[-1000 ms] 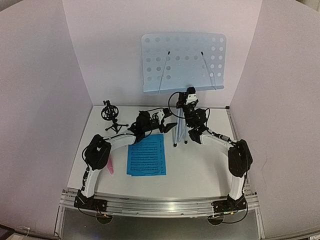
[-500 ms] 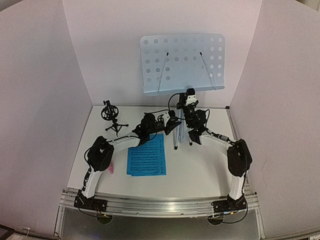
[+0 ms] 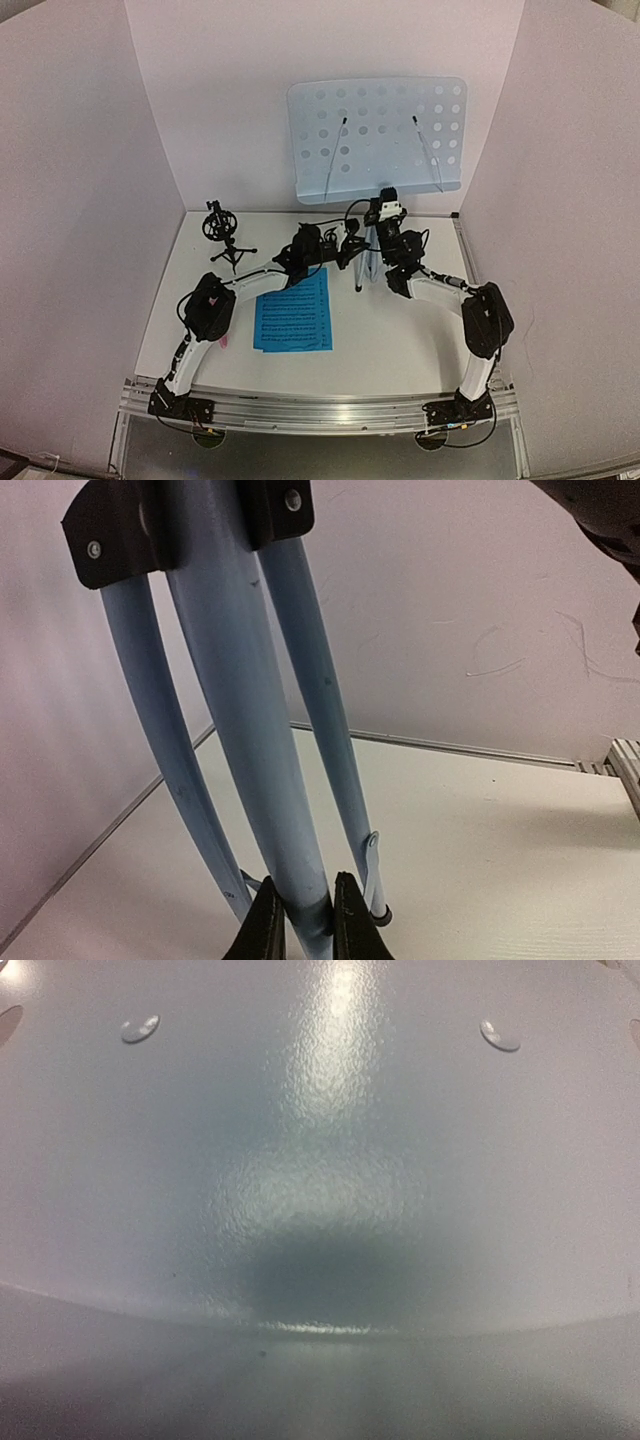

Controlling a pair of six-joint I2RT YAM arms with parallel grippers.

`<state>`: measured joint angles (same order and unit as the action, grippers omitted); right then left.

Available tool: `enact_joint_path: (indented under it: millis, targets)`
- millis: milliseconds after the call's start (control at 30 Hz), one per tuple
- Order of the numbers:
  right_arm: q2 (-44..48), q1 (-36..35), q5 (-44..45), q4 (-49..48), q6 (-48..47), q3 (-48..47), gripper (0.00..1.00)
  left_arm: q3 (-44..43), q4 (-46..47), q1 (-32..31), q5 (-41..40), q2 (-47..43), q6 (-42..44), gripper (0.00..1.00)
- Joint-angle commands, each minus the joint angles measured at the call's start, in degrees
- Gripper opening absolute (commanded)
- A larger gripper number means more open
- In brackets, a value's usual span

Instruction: Set up the instrument practice props

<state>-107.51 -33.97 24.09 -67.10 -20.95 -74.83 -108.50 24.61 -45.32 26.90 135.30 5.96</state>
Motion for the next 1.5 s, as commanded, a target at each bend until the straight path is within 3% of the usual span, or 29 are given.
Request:
enact_joint_path:
  millis: [0,200,333,733,1267,1467]
  targets:
    - [9.44,2.67,-0.54,-5.25,-6.54,0.79,0.0,-8.01,-3.21,1.84,1.73,2.49,8.84,0.0]
    - [16.08,3.1,-2.1,1.38,1.25,13.52,0.0,-10.68,-14.22,2.17,-0.25,2.05,16.86,0.0]
    - [17.46,3.11,-1.26,1.72,1.41,17.55,0.0,-16.08,-20.92,2.96,-2.59,1.94,20.11,0.0]
    - [23.06,2.66,-7.7,12.0,4.91,24.61,0.01,-7.27,-16.52,2.78,-1.21,1.19,23.3,0.0]
    - [28.83,2.65,-10.93,20.7,10.1,28.92,0.3,-8.82,-16.74,2.69,0.24,0.56,24.46,0.0]
    - [35.16,2.74,-14.23,29.96,12.63,33.57,0.46,-8.8,-16.48,2.69,0.45,0.57,24.7,0.0]
